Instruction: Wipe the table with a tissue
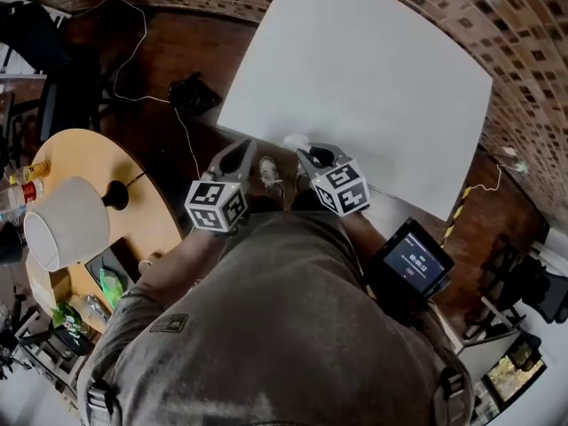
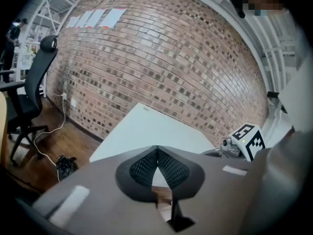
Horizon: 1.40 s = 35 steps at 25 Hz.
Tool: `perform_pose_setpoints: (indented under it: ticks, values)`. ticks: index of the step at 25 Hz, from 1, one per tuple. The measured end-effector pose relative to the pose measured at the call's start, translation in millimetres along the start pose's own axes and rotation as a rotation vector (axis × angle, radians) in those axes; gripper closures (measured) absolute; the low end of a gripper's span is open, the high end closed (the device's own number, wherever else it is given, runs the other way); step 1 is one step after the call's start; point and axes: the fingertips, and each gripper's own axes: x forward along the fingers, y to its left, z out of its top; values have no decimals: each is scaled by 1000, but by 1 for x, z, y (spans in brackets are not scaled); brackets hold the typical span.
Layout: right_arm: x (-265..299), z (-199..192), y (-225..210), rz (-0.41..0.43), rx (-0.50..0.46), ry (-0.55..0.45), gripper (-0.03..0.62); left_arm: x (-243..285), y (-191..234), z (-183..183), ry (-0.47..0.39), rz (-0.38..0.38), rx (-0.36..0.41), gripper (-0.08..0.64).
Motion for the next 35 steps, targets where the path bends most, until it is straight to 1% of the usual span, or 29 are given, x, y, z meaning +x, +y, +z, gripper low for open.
perform_pose_setpoints:
  ticks: [2, 4, 9, 13, 18, 22, 26, 31, 35]
  values:
    - [-20, 1, -3, -47, 43, -63, 541, 6, -12, -1, 3, -43, 28, 558]
    - [-39, -2, -3, -80, 64, -111, 541, 9, -25, -2, 0, -68, 41, 558]
    - [-82, -16, 1, -126, 120, -217, 541, 5, -63, -12, -10, -111, 76, 558]
    - [-117, -20, 1, -148, 124, -303, 541, -2, -93, -23, -20, -119, 110, 558]
    - [-168, -34, 1, -165, 124, -401, 541, -19, -138, -34, -61, -112, 138, 558]
    - [-196, -49, 3, -158, 119, -443, 541, -36, -169, -44, -98, -107, 166, 558]
    - [-215, -61, 9, -146, 106, -475, 542, -49, -191, -56, -121, -95, 186, 558]
    - [-232, -70, 17, -139, 90, -503, 542, -57, -203, -63, -143, -75, 189, 558]
    - [-239, -76, 22, -172, 94, -511, 541, -61, -202, -67, -141, -89, 191, 558]
